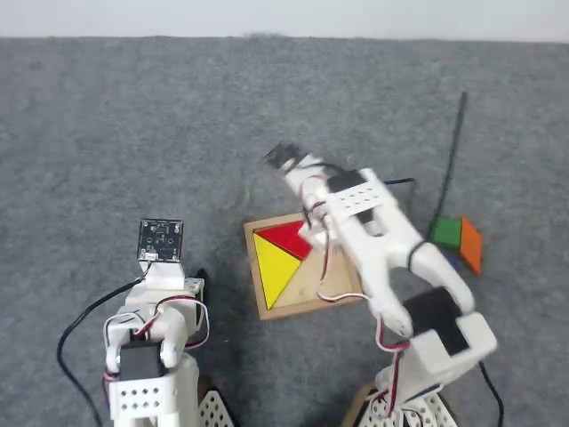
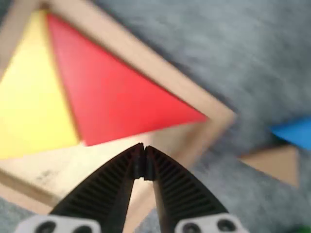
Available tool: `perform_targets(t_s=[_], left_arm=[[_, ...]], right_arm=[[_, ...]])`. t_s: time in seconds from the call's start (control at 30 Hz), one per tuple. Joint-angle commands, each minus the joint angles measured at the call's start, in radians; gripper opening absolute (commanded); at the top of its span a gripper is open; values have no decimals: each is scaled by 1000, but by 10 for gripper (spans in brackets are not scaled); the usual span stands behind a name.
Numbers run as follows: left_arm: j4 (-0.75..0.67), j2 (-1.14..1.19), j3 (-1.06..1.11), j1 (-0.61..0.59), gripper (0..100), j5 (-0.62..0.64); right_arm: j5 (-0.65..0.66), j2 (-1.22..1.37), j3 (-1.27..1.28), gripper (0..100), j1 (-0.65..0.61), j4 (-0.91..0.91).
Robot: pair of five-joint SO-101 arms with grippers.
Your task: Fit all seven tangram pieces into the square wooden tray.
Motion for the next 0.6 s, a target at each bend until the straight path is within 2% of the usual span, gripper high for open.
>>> perform_targets(t_s=[0.0, 0.17, 0.37, 0.47, 0.57], left_arm=[[6, -11, -12, 6, 150, -9], [6, -11, -12, 6, 150, -9], [6, -11, -12, 6, 150, -9], [6, -11, -12, 6, 150, -9], [6, -11, -12, 6, 150, -9]], right_arm=[[-133, -165, -6, 9, 104, 16], [-155, -288, 15, 24, 269, 127], [-163, -297, 69, 172, 481, 154], [-157, -297, 69, 206, 478, 154], [-160, -302, 66, 205, 421, 154]])
